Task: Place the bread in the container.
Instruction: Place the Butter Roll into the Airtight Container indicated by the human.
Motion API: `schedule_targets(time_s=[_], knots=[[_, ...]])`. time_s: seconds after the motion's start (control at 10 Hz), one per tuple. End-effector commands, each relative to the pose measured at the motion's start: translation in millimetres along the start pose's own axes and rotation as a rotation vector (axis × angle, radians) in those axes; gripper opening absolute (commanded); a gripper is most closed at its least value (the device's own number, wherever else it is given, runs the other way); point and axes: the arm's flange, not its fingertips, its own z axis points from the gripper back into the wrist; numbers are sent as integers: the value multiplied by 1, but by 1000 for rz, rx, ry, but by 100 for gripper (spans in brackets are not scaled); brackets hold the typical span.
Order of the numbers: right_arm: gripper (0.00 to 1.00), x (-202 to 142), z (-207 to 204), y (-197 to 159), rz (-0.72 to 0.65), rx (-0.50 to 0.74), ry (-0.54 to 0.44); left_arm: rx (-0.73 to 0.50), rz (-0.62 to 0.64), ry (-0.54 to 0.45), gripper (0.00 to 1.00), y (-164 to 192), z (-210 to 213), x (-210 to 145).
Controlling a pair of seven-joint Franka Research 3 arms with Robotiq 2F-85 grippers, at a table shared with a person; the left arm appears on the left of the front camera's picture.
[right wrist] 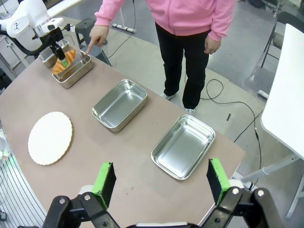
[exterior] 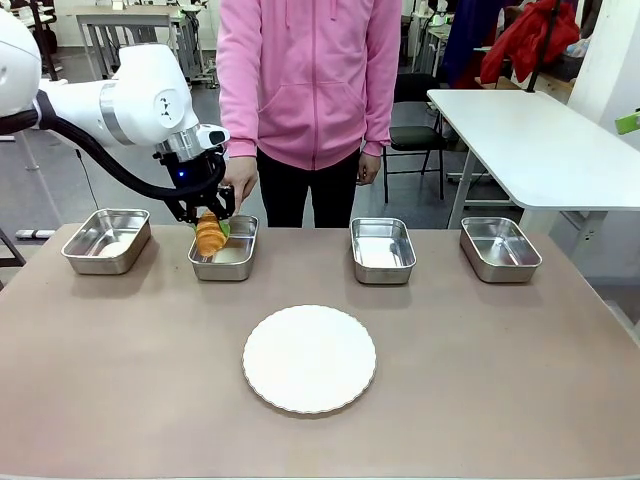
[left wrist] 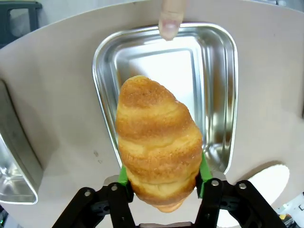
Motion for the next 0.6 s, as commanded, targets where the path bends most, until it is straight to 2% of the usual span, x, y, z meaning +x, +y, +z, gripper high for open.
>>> schedule_targets(time_s=[0.0,0.5], knots=[[100,-1,-1,-1,19,13,-27,36,6,-53,100,0,0,4],[100,-1,-1,-1,19,13,-27,-30,-34,-25,100,-4,5,2]])
